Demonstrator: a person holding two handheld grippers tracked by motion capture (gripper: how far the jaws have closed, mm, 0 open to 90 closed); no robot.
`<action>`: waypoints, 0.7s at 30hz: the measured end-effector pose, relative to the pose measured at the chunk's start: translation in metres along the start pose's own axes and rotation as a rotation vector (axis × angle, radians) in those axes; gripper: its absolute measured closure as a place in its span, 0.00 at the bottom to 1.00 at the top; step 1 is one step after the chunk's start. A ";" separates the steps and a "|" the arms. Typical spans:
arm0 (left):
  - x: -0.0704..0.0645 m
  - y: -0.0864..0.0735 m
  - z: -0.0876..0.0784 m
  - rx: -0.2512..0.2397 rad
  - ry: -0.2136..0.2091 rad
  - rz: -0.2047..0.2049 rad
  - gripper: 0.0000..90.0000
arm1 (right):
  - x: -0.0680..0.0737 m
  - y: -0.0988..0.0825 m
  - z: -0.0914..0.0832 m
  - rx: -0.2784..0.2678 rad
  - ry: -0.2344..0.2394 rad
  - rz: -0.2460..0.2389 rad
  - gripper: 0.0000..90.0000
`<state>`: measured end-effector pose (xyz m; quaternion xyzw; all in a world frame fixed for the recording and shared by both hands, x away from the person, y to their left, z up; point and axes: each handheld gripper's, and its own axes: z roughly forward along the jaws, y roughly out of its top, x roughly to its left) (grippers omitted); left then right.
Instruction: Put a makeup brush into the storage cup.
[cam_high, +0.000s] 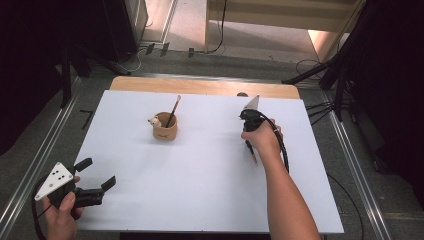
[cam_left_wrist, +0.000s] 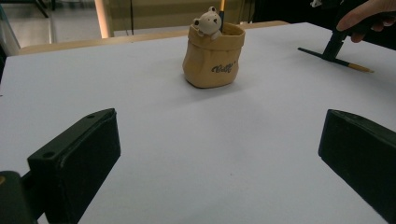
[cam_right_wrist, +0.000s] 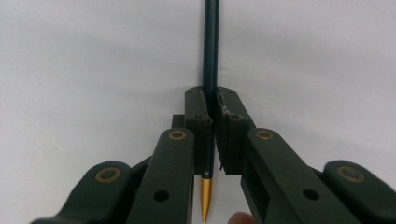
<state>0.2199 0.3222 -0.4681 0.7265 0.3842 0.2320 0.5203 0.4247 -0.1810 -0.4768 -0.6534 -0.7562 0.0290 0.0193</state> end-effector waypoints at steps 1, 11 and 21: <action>0.000 0.000 0.000 0.000 0.000 -0.001 0.00 | 0.000 0.000 0.000 0.000 0.002 -0.002 0.95; -0.003 0.002 0.004 0.001 -0.011 0.004 0.00 | -0.007 -0.008 -0.001 -0.046 0.056 -0.027 0.95; -0.004 0.010 0.012 -0.008 -0.022 -0.017 0.00 | -0.020 -0.023 -0.017 -0.222 0.141 -0.040 0.95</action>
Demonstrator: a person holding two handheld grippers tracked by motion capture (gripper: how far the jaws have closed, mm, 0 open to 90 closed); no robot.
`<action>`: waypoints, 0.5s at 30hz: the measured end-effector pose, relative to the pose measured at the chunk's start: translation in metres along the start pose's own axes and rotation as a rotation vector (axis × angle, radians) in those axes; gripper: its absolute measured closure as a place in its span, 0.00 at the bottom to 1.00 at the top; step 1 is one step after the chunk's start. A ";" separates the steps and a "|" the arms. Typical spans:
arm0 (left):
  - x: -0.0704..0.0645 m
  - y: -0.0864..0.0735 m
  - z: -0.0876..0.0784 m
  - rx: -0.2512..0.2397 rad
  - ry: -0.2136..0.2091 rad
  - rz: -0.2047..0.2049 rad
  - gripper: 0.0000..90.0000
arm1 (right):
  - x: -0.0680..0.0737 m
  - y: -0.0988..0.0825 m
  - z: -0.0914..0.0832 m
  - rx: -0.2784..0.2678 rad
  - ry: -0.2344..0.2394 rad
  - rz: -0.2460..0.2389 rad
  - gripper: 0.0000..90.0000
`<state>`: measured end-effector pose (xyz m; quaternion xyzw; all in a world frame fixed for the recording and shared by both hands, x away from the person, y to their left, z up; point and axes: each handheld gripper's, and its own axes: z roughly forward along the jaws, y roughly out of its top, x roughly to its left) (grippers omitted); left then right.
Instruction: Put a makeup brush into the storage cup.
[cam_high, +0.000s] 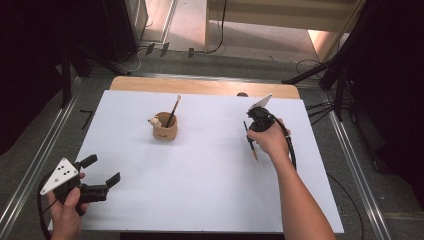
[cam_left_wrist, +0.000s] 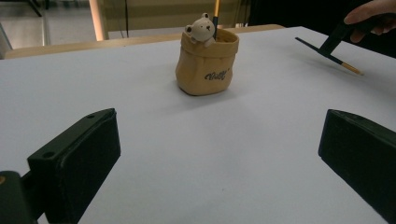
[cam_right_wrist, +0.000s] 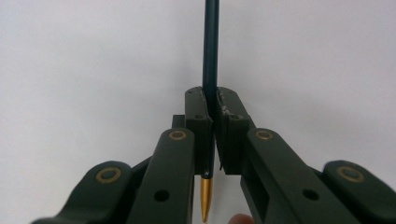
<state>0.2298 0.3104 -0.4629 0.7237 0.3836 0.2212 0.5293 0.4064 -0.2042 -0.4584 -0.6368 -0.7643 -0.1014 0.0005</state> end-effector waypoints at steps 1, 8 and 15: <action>-0.001 0.002 0.001 0.002 -0.003 0.002 0.00 | 0.000 -0.001 -0.002 -0.016 0.007 -0.005 0.95; -0.005 0.012 0.008 -0.011 -0.034 0.003 0.00 | 0.002 -0.009 -0.019 -0.125 0.044 -0.063 0.95; -0.011 0.022 0.015 -0.016 -0.066 0.001 0.00 | 0.008 -0.019 -0.024 -0.204 0.068 -0.095 0.95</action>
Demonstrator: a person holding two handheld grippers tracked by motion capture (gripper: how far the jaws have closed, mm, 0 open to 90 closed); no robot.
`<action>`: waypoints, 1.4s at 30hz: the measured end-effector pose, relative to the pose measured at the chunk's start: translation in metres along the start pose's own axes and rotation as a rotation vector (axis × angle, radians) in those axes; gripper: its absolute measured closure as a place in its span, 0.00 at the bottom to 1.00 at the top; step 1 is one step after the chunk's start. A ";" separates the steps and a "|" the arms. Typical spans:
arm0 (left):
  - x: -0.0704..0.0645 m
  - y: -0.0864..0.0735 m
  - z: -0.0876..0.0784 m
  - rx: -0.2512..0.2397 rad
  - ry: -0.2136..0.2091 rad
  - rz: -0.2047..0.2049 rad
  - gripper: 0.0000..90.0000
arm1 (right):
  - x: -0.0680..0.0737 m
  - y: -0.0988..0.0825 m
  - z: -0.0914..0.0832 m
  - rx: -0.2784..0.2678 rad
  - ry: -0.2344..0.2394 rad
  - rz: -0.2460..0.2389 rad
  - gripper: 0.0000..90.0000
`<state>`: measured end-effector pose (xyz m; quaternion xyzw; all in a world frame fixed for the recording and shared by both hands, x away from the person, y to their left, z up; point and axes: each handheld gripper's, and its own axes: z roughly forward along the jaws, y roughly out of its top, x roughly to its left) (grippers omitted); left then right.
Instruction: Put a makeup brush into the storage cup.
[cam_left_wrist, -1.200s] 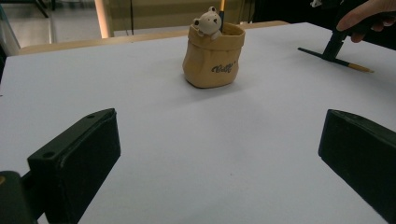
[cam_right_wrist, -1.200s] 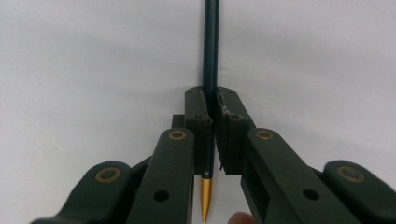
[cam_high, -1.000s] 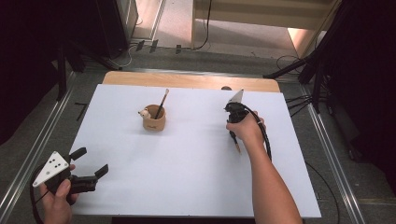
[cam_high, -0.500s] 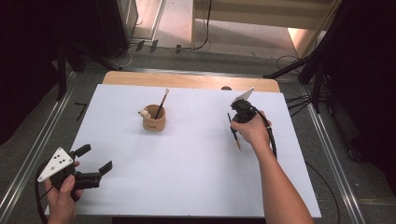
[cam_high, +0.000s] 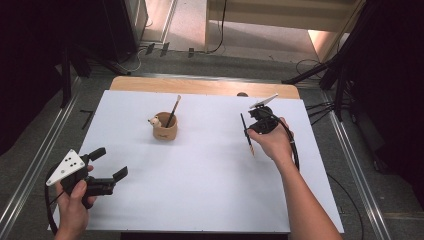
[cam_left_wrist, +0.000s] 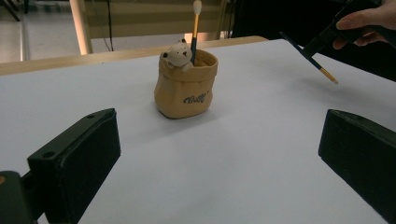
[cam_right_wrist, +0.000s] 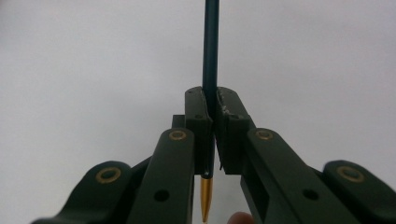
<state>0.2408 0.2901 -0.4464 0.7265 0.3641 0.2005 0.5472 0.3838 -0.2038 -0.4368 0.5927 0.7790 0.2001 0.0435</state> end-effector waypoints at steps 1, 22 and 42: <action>0.000 0.001 0.001 0.000 -0.004 -0.001 0.00 | 0.000 -0.002 -0.001 -0.010 0.010 -0.005 0.95; -0.008 0.026 0.033 -0.025 -0.082 -0.019 0.00 | 0.007 -0.029 -0.019 -0.299 0.075 -0.043 0.95; -0.020 0.051 0.063 -0.011 -0.134 0.025 0.00 | 0.021 -0.041 -0.031 -0.429 0.080 -0.170 0.95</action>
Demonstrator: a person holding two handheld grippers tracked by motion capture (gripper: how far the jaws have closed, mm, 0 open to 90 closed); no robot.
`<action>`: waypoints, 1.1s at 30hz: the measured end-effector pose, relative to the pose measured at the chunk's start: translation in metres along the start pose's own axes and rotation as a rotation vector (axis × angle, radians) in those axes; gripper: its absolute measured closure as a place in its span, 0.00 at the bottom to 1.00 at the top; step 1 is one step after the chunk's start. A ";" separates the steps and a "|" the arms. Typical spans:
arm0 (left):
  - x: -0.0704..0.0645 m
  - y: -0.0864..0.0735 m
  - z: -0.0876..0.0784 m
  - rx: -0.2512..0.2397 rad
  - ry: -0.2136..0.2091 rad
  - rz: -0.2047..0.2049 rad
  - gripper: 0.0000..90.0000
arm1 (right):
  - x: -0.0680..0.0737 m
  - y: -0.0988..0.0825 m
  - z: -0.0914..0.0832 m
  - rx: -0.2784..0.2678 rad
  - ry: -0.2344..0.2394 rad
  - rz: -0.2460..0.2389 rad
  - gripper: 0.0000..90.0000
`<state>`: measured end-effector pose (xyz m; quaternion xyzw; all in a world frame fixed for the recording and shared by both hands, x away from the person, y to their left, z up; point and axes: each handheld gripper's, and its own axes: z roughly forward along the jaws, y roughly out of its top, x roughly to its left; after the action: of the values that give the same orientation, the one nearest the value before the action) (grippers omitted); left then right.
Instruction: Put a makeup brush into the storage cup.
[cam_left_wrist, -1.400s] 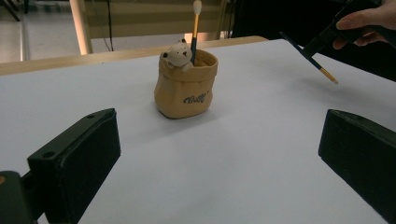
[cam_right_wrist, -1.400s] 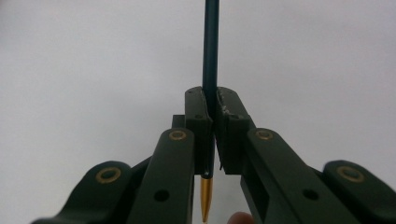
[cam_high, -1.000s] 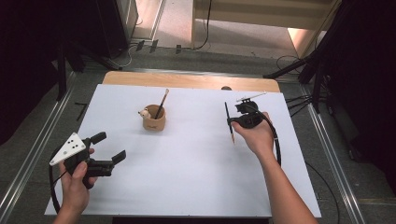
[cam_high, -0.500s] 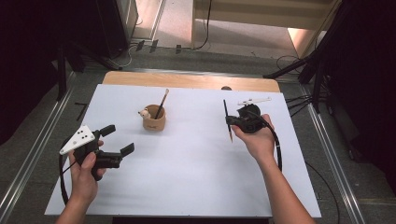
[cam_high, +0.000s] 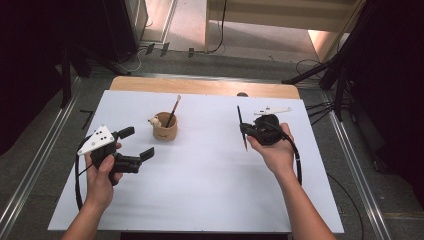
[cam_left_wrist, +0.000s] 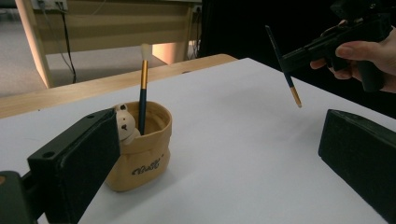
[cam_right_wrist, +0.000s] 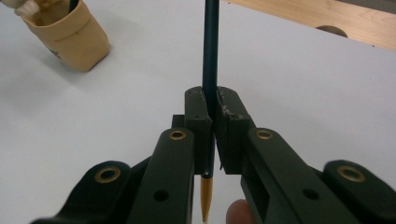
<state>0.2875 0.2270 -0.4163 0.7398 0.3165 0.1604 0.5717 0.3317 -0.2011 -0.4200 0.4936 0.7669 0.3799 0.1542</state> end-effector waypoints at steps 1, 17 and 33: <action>0.000 0.001 0.001 0.003 -0.001 0.003 0.00 | 0.001 0.000 0.000 -0.004 0.001 -0.004 0.95; -0.011 0.012 0.021 0.046 -0.074 0.036 0.00 | 0.028 0.001 -0.002 -0.037 -0.101 -0.251 0.95; -0.016 0.016 0.037 0.097 -0.098 0.022 0.07 | 0.044 -0.001 0.002 -0.041 -0.153 -0.425 0.95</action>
<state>0.3017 0.1866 -0.4100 0.7769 0.2875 0.1146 0.5482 0.3118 -0.1618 -0.4156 0.3451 0.8318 0.3160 0.2986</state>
